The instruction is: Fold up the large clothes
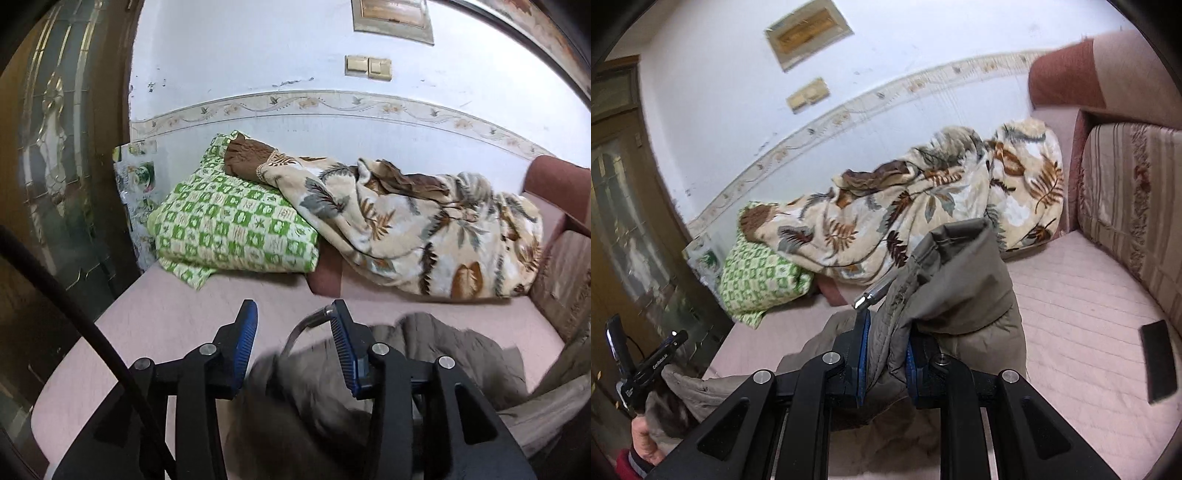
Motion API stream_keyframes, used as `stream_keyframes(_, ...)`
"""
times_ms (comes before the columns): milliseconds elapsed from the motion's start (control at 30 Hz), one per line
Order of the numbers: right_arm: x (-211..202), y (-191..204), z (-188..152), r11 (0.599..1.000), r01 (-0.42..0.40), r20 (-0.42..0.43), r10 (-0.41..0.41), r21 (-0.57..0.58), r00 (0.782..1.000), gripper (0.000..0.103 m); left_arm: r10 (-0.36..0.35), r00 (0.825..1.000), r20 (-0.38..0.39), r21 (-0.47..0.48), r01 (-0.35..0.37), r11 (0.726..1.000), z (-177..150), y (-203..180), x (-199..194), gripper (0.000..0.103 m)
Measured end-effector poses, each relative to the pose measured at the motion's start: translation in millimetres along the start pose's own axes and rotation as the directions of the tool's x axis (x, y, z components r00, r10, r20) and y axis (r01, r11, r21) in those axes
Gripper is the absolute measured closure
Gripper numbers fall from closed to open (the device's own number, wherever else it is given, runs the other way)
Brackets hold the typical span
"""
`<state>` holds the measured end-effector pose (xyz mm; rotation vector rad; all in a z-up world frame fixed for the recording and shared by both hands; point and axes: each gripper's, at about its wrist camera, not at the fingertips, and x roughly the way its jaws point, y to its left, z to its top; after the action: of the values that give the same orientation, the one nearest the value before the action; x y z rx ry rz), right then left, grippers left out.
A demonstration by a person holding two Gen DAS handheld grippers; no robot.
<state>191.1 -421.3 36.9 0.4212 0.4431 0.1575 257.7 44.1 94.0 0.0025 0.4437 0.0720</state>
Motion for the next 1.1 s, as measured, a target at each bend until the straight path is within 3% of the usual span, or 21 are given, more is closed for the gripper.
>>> stream_keyframes(167, 80.9, -22.6, 25.9, 0.998, 0.048, -0.049, -0.046, 0.038, 0.998, 0.085, 0.048, 0.997, -0.056, -0.005, -0.048, 0.999, 18.3, 1.1, 71.7, 0.062)
stream_keyframes(300, 142.4, -42.0, 31.3, 0.992, 0.117, -0.1, -0.111, 0.054, 0.989, 0.085, 0.095, 0.994, -0.057, -0.023, -0.096, 0.995, 29.5, 16.2, 97.2, 0.061)
stream_keyframes(367, 161.4, -52.8, 29.5, 0.987, 0.142, -0.115, -0.133, 0.073, 0.984, 0.085, 0.11, 0.992, -0.063, -0.04, -0.113, 0.993, 33.4, 27.1, 104.5, 0.051)
stream_keyframes(433, 184.2, -67.7, 26.1, 0.979, 0.182, -0.145, -0.167, 0.095, 0.975, 0.085, 0.114, 0.991, -0.063, -0.031, -0.116, 0.993, 33.5, 32.0, 107.9, 0.051)
stream_keyframes(467, 191.0, -73.0, 26.2, 0.976, 0.191, -0.155, -0.174, 0.104, 0.972, 0.08, 0.114, 0.992, -0.061, -0.019, -0.116, 0.993, 31.5, 31.7, 107.7, 0.051)
stream_keyframes(533, 204.2, -92.5, 25.4, 0.967, 0.187, -0.189, -0.154, 0.172, 0.97, 0.052, 0.097, 0.993, -0.066, -0.004, -0.097, 0.995, 27.5, 28.6, 107.3, 0.05)
stream_keyframes(667, 181.2, -110.0, 32.7, 0.962, 0.087, -0.139, -0.052, 0.257, 0.989, 0.047, -0.021, 0.994, -0.108, 0.054, 0.027, 0.998, 4.9, -0.4, 98.4, 0.05)
stream_keyframes(733, 173.0, -99.3, 29.1, 0.975, 0.05, -0.145, -0.018, 0.217, 0.989, 0.046, -0.093, 0.986, -0.137, 0.081, 0.105, 0.991, -9.2, -22.5, 94.2, 0.05)
stream_keyframes(800, 165.4, -77.6, 16.7, 0.991, 0.027, -0.18, -0.004, 0.127, 0.984, 0.045, -0.177, 0.965, -0.195, 0.1, 0.199, 0.975, -26.3, -50.5, 95.4, 0.05)
stream_keyframes(900, 171.3, -44.8, -14.5, 1.0, 0.022, -0.252, -0.022, -0.003, 0.968, 0.045, -0.223, 0.934, -0.278, 0.115, 0.263, 0.958, -54.2, -92.3, 107.7, 0.05)
stream_keyframes(967, 186.0, -27.6, -35.4, 0.995, 0.043, -0.298, -0.068, -0.091, 0.952, 0.045, -0.216, 0.921, -0.323, 0.148, 0.275, 0.95, -70.4, -117.4, 123.8, 0.05)
stream_keyframes(1000, 195.3, -21.1, -45.5, 0.989, 0.052, -0.312, -0.094, -0.138, 0.946, 0.045, -0.185, 0.923, -0.337, 0.171, 0.254, 0.952, -77.7, -128.2, 136.6, 0.05)
stream_keyframes(1100, 227.7, -16.3, -66.1, 0.966, 0.096, -0.352, -0.178, -0.238, 0.919, 0.036, -0.127, 0.905, -0.407, 0.184, 0.218, 0.958, -94.0, -140.0, 176.1, 0.047)
